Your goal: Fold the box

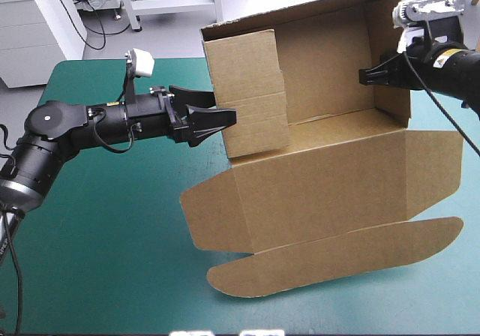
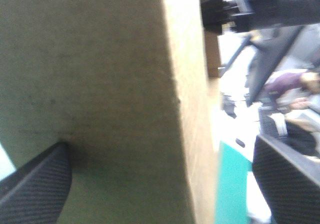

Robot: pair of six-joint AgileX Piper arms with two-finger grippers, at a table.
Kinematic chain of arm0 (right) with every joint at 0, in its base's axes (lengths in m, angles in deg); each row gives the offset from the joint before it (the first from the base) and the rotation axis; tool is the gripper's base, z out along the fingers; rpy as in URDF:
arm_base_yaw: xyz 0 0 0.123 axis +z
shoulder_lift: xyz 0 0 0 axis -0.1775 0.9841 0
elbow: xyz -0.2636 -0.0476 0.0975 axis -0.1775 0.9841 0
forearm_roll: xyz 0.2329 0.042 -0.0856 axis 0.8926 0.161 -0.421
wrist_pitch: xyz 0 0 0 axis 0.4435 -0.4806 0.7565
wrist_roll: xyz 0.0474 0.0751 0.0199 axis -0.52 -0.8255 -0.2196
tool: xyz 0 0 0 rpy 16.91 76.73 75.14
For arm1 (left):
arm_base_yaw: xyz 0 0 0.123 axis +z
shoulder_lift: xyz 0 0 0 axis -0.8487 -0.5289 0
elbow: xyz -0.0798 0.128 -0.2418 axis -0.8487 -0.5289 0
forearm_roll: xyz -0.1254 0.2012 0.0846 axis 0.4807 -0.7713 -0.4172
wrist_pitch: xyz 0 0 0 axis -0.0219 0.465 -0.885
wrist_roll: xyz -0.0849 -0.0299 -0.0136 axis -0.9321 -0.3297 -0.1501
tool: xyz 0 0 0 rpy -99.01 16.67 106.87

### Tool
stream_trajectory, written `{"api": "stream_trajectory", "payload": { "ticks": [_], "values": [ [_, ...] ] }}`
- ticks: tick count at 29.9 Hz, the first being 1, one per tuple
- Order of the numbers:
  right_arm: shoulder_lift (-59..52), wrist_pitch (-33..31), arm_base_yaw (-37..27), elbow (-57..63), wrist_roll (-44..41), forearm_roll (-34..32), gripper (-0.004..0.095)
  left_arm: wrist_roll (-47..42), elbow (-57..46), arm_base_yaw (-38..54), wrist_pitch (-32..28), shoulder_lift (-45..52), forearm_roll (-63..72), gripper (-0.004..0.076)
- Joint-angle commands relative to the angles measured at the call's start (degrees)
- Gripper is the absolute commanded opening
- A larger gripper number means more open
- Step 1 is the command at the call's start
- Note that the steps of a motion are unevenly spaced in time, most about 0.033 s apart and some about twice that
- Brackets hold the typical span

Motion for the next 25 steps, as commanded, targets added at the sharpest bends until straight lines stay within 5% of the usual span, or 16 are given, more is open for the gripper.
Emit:
{"api": "stream_trajectory", "payload": {
  "ticks": [1, 6, 14, 19, 25],
  "values": [
    [-1.6, 5.6, 1.8, -1.6, -2.8, 2.0, -0.0015, -8.6, 6.3, -4.6, -9.2, 1.9, -8.6, 0.0659],
    [-1.6, 7.8, 2.1, -1.6, -5.5, 1.9, -0.0015, -27.6, 13.2, -12.4, -21.4, 1.8, -35.6, 0.0614],
    [-1.6, 11.8, 4.4, -1.6, -6.9, 1.8, -0.0014, -56.4, 19.8, -22.1, -25.2, -1.3, -71.3, 0.0547],
    [-1.6, 13.2, 6.9, -1.6, -9.2, 0.2, -0.0012, -70.0, 20.1, -25.1, -28.5, -2.5, -84.3, 0.041],
    [-1.6, 13.4, 7.3, -1.6, -10.6, 0.9, -0.0012, -70.3, 20.1, -25.4, -32.1, -2.9, -81.2, 0.0146]
  ]
}}
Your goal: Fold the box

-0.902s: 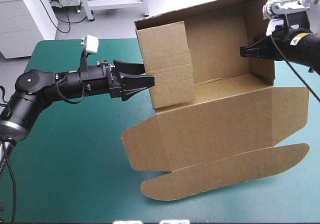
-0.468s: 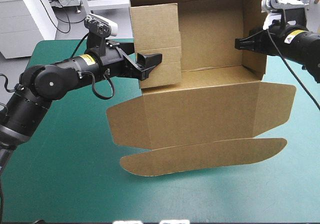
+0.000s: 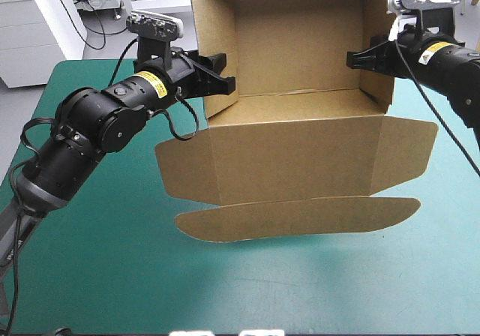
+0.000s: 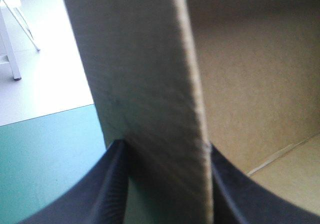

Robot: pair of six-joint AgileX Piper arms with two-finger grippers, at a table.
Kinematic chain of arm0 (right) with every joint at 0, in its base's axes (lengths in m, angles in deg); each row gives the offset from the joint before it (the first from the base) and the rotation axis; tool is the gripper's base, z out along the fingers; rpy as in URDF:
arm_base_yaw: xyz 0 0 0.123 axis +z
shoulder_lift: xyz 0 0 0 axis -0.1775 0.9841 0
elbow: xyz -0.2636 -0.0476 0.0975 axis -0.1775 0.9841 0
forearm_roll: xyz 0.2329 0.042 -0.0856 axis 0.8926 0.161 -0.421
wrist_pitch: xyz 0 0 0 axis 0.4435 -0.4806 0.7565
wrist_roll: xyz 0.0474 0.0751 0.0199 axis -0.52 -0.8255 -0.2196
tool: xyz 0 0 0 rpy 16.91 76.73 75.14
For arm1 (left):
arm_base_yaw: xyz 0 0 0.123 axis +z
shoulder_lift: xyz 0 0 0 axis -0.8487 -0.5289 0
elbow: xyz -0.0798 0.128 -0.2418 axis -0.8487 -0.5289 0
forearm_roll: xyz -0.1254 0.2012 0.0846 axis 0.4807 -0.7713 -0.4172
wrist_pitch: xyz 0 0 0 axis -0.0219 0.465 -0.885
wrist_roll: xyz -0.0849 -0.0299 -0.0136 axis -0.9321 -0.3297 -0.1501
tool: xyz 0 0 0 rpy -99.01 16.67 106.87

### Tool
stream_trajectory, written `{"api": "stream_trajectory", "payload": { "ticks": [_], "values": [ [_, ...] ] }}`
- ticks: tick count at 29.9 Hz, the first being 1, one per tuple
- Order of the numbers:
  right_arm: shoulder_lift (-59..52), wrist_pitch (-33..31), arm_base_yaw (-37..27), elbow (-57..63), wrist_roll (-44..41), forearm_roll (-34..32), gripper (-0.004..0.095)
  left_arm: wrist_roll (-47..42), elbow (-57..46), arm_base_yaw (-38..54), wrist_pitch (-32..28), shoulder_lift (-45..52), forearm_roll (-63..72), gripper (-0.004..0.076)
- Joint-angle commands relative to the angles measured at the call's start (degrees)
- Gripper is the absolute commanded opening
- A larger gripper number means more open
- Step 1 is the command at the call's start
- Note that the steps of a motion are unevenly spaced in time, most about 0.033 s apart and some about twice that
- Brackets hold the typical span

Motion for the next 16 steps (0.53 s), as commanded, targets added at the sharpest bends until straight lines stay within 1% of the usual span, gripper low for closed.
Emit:
{"api": "stream_trajectory", "payload": {
  "ticks": [1, 2, 3, 9, 11, 14, 16],
  "values": [
    [-1.8, 5.0, 1.3, -1.7, -0.7, 6.6, -0.0012, -1.0, 2.0, -1.1, -7.8, 1.3, 3.4, 0.008],
    [-1.8, 4.9, 1.3, -1.7, -0.7, 6.6, -0.0012, -1.0, 2.0, -1.1, -7.8, 1.3, 3.4, 0.0016],
    [-1.8, 4.6, 1.3, -1.7, -0.4, 6.4, -0.0012, -1.0, 2.0, -1.1, -7.8, 1.3, 3.4, -0.0008],
    [-1.7, 2.8, 1.4, -1.7, -0.4, 6.2, -0.0012, -1.0, 2.0, -1.1, -6.8, 0.2, 3.4, -0.001],
    [-1.3, 1.9, 2.3, -1.7, -0.4, 5.1, -0.0011, -1.0, 2.0, -1.1, -5.7, -0.9, 3.4, -0.001],
    [0.7, -1.2, 3.7, -1.7, -2.3, 1.9, -0.0012, -1.0, 2.0, -1.1, -1.8, -2.9, 3.4, -0.001],
    [2.7, -3.7, 4.1, -1.7, -2.3, 1.8, -0.0012, -1.0, 2.0, -1.0, 1.3, -4.2, 3.0, -0.001]
  ]
}}
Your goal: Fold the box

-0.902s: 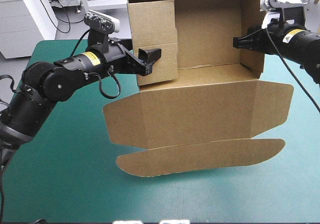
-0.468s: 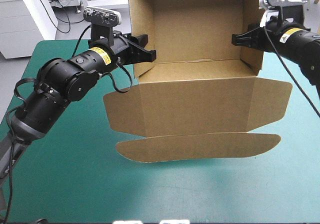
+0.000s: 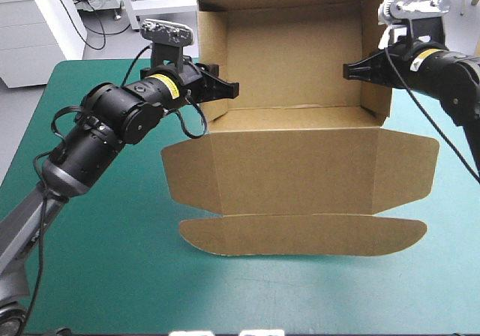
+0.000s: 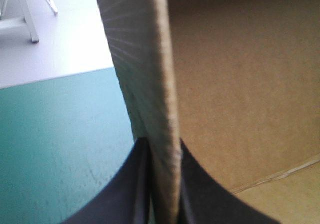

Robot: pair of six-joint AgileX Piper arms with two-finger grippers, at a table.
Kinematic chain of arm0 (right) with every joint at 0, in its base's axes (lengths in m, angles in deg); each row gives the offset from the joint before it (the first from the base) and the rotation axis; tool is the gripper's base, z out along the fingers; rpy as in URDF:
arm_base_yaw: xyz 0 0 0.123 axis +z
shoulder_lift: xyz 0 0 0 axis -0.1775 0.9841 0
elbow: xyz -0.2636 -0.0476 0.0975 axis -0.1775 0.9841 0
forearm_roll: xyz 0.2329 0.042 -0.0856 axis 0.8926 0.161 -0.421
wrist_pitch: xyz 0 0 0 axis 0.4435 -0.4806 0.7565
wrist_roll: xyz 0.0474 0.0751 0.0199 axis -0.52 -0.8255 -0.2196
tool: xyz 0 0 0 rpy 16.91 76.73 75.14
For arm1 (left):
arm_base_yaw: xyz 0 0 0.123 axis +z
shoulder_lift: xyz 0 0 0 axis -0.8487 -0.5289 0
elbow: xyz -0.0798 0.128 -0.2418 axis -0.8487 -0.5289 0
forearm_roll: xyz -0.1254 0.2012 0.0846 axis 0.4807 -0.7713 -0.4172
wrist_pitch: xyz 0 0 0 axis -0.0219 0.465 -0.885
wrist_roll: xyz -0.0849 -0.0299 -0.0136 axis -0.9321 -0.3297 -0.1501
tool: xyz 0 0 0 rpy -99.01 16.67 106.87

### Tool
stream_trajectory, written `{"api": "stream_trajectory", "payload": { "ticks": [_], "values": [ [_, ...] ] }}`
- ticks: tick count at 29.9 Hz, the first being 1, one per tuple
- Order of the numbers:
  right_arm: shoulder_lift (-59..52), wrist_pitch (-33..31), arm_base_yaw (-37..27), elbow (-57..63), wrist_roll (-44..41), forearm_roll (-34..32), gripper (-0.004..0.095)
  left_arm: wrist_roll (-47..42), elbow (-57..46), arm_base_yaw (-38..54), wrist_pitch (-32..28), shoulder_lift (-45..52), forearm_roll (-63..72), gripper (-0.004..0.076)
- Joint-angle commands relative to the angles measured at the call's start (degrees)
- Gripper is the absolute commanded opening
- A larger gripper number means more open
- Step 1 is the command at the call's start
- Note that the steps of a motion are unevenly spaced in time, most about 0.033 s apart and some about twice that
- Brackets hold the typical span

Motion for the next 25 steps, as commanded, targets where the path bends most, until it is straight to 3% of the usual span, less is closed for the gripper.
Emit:
{"api": "stream_trajectory", "payload": {
  "ticks": [1, 12, 25],
  "values": [
    [1.9, 1.2, 2.0, -1.7, 0.5, 6.6, -0.0012, 1.5, 1.9, -1.5, -2.0, -0.6, 5.0, -0.001],
    [11.9, -8.1, 2.0, -1.7, 0.5, 7.1, -0.0014, 6.5, 1.9, -1.4, 8.6, -7.9, 1.8, -0.0008],
    [24.0, -9.3, 2.0, -1.7, 2.1, 7.7, -0.0014, 14.3, 1.9, 5.0, 15.1, -19.2, 11.2, -0.0008]
  ]
}}
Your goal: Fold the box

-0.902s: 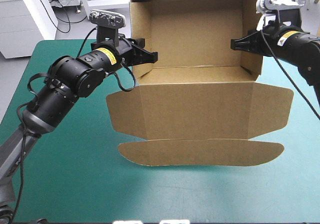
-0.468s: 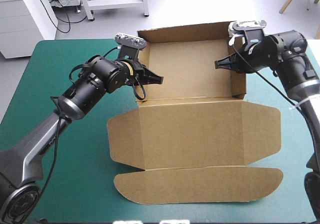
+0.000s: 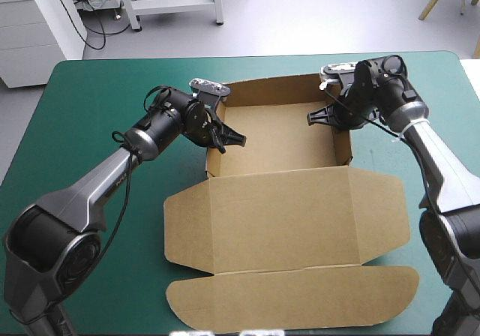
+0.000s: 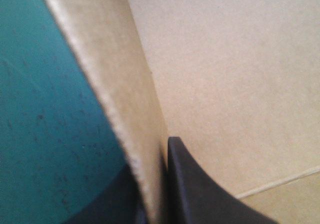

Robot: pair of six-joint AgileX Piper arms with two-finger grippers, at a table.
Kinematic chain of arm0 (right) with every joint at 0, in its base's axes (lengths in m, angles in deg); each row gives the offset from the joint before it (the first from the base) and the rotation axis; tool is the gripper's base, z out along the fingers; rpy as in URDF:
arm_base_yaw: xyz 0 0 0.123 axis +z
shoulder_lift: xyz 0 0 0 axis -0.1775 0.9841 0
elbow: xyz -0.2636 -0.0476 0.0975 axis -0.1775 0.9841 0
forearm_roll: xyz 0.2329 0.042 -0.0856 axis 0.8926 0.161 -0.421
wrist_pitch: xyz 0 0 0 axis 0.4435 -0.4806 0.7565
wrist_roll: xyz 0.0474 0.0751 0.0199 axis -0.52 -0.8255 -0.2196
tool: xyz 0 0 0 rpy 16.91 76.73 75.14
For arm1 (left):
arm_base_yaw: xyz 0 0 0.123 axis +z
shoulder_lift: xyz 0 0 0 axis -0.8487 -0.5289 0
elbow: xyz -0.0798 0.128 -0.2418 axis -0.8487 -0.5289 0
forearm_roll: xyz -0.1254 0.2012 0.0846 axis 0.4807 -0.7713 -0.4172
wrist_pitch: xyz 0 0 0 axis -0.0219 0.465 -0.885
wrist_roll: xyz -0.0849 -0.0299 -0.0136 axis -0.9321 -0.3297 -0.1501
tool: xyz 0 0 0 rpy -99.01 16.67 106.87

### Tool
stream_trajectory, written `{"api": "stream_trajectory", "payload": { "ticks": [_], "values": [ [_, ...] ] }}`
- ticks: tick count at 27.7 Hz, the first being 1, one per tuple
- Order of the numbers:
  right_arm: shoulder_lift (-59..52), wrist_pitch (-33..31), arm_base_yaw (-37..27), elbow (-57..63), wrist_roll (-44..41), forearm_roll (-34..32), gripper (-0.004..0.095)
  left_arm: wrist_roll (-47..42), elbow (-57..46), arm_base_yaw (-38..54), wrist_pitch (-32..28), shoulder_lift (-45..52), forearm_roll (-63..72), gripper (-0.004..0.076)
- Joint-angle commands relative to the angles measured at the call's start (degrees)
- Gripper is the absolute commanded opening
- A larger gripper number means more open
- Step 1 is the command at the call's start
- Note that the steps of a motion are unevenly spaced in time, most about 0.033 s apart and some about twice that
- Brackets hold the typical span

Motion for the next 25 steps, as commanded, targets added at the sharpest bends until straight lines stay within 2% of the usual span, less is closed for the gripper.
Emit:
{"api": "stream_trajectory", "payload": {
  "ticks": [1, 3, 6, 9, 11, 13, 16, 17, 20, 22, 25],
  "values": [
    [0.2, 3.3, 1.3, -1.7, 2.7, 6.8, -0.0014, 6.1, 1.9, 0.4, -1.1, 0.4, 4.6, -0.0008],
    [2.2, 2.7, 1.3, -1.7, 2.7, 6.9, -0.0014, 7.3, 1.9, 0.9, -0.2, -0.8, 4.6, 0.0012],
    [4.4, 2.0, 1.3, -1.7, 2.7, 6.9, -0.0013, 8.1, 1.9, 1.4, -0.1, -1.7, 4.8, 0.0084],
    [5.2, 2.1, 1.3, -1.7, 3.3, 6.9, 0.001, 8.1, 1.9, 1.4, -0.1, -2.2, 4.7, 0.0203],
    [5.4, 2.1, 1.3, -1.7, 3.3, 6.8, 0.0074, 8.1, 1.9, 1.4, -0.1, -2.2, 4.6, 0.0316],
    [5.4, 2.1, 1.3, -1.7, 3.3, 6.5, 0.0173, 8.1, 1.9, 1.4, 0.1, -2.2, 4.4, 0.0453],
    [5.4, 1.2, 1.3, -1.7, 3.3, 6.7, 0.0423, 7.9, 1.9, 1.4, 1.1, -2.2, 4.4, 0.0617],
    [5.4, 0.4, 1.3, -1.7, 3.3, 6.7, 0.0557, 7.9, 2.0, 1.4, 1.6, -2.2, 4.3, 0.0648],
    [4.9, -1.3, 1.3, -1.7, 3.3, 6.7, 0.0827, 7.9, 3.0, 1.4, 2.9, -2.2, 4.0, 0.0661],
    [3.6, -1.0, 1.3, -1.7, 3.3, 6.5, 0.0938, 6.6, 4.9, 1.4, 3.7, -2.1, 3.8, 0.0661],
    [0.5, 0.4, 1.3, -1.7, 3.3, 6.5, 0.091, 7.0, 7.4, 1.4, 3.5, -0.5, 2.8, 0.0661]
  ]
}}
